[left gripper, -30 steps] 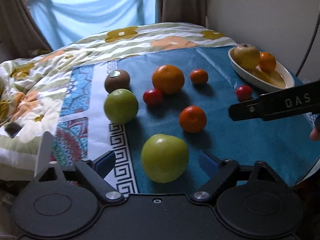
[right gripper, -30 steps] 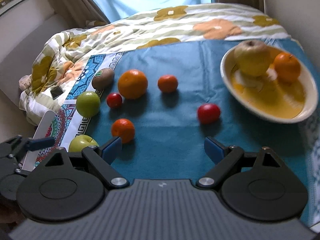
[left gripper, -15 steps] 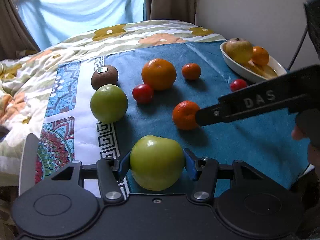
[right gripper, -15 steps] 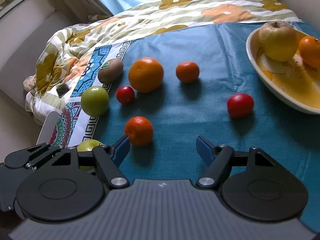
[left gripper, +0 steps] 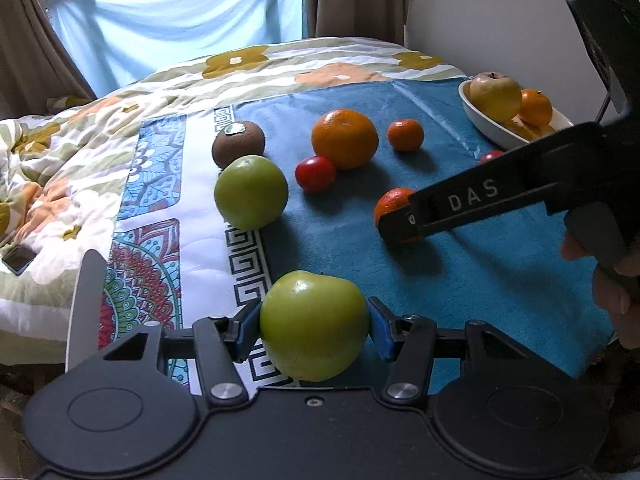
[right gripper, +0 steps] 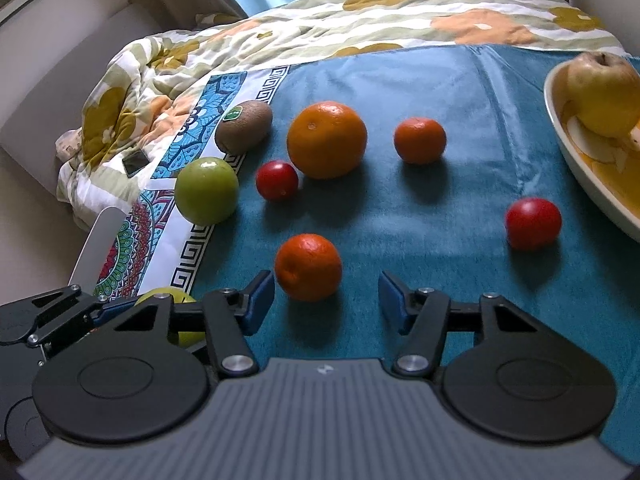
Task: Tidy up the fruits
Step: 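Grasp a green apple with the left tool while the right tool grasps a tangerine, then lower the green apple into the bowl with the left tool while the right tool releases the tangerine there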
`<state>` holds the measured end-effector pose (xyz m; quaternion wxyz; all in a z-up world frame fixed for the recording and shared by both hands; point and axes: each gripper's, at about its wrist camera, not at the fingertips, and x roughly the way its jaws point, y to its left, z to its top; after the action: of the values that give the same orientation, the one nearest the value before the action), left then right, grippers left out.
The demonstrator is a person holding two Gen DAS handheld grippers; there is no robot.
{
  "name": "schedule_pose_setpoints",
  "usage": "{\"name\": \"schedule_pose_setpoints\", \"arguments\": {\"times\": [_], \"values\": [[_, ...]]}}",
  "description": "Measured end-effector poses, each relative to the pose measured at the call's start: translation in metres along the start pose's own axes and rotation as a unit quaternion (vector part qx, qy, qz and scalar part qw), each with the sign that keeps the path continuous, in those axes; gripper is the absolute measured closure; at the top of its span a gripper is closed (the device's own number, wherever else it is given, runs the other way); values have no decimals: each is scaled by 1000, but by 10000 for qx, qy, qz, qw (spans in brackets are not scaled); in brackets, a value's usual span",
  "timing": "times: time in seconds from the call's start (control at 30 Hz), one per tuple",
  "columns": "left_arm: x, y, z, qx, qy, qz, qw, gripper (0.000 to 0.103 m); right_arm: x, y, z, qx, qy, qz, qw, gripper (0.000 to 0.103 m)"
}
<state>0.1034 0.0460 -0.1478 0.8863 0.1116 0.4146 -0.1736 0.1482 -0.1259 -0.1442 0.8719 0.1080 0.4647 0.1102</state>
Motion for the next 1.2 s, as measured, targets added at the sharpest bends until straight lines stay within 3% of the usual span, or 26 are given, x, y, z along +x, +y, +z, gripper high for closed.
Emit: {"name": "schedule_pose_setpoints", "arguments": {"times": [0.2,0.5,0.8,1.2], "values": [[-1,2,-1,-77,10,85,9999,43,6,6,4,-133,2,110,9999,51],[-16,4,2,-331,-128,193,9992,44,-10,10,6,-211,-187,156,9995,51],[-49,-13,20,-429,-358,211,9982,44,-52,1,10,-226,-446,135,9987,52],[-76,-63,50,-413,-505,-60,9979,44,-117,-49,5,-67,-551,-115,9984,52]]}}
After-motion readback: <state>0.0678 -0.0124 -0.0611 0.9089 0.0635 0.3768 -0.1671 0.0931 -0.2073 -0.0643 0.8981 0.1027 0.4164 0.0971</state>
